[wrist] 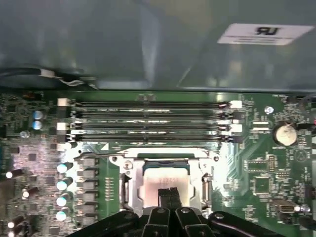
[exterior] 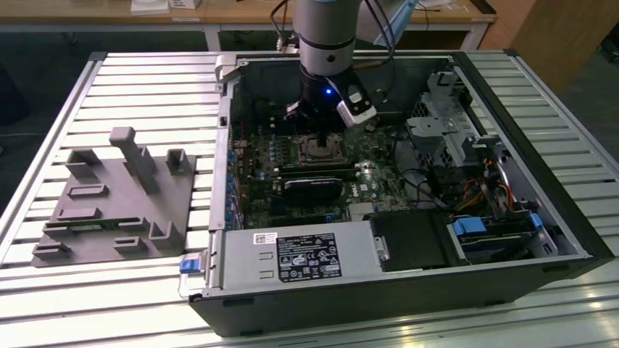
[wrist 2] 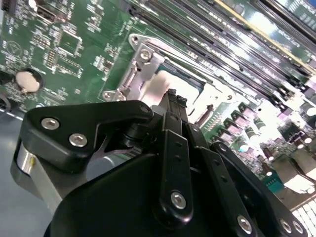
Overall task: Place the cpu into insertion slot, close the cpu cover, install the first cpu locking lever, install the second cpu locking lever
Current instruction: 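Close the cpu cover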
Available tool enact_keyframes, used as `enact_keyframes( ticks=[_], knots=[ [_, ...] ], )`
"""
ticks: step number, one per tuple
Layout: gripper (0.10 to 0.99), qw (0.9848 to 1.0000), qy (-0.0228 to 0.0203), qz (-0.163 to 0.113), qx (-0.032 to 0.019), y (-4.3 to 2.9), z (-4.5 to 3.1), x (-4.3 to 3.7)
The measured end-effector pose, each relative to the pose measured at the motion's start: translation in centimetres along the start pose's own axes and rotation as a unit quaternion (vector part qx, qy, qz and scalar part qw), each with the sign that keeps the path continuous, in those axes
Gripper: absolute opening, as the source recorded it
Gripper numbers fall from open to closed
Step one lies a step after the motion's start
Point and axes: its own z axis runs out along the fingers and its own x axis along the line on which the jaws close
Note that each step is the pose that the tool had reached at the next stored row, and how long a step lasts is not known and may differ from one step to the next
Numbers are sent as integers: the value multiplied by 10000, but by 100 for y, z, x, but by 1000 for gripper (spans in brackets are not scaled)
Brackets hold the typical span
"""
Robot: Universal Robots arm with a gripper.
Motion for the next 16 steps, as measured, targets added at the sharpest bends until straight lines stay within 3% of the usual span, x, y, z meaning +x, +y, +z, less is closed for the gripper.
enact_keyframes(
  ticks=[4, 12, 16],
  knots=[
    [106, 10000, -1, 23, 2, 1, -16, -2],
    [106, 9999, -5, 112, 6, 9, -166, -9],
    [106, 9999, -8, 148, 6, 10, -187, -11]
  ],
)
